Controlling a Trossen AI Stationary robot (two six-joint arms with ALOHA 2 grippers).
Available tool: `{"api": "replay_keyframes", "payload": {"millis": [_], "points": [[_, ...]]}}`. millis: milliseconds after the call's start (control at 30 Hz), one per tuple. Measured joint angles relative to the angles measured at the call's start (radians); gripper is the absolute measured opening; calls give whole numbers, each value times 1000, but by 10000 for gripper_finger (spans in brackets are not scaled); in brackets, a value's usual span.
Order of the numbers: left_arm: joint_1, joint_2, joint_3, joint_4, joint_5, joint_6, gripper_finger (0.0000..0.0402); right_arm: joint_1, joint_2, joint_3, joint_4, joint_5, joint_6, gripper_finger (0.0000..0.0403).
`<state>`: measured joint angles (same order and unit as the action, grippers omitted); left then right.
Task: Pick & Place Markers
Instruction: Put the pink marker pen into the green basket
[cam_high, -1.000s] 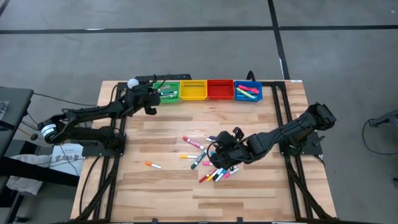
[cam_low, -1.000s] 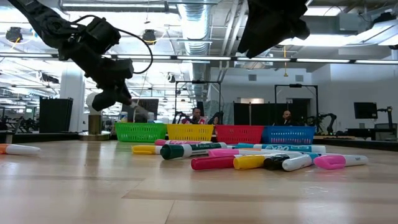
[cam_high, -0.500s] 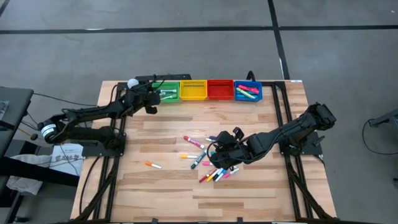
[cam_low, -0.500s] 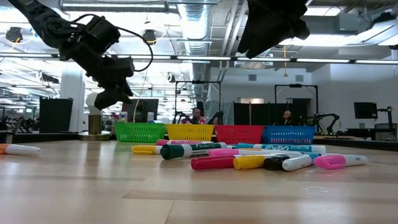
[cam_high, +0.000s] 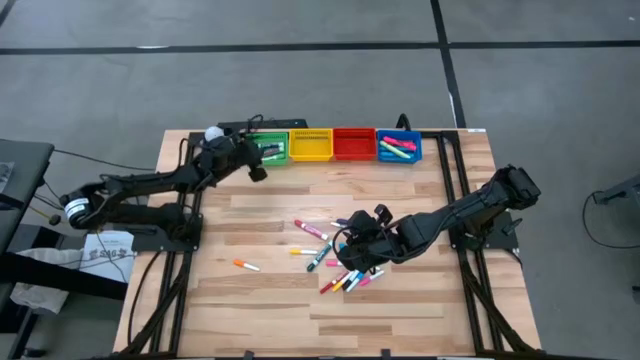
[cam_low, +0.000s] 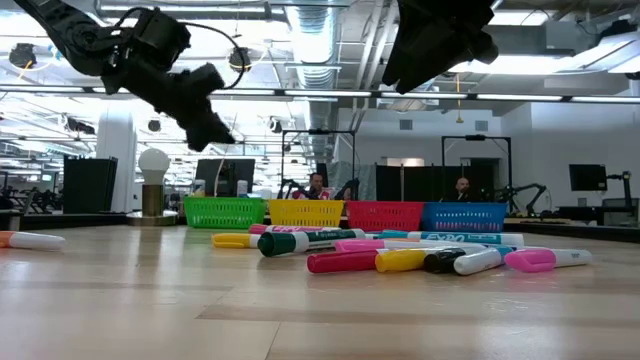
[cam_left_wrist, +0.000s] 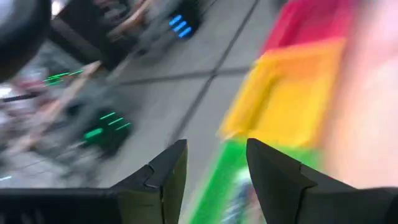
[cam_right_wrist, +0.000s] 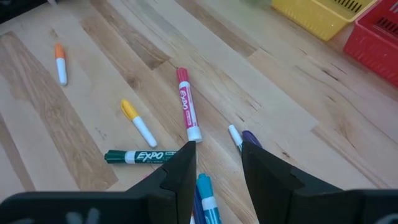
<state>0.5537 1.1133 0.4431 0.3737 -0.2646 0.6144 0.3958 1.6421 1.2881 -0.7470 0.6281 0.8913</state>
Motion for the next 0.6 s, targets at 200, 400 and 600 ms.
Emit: {"api": "replay_keyframes", "payload": {"millis": [200,400,600], "points": [[-104,1,0,1,510,-203,159,0,0,0,0,0,0,118],[-245,44,1,-4,791,-204,147,0,0,0,0,1,0,118],[-321,189,0,10,789,-195,145,-7,0,0,0,4,0,118]]}}
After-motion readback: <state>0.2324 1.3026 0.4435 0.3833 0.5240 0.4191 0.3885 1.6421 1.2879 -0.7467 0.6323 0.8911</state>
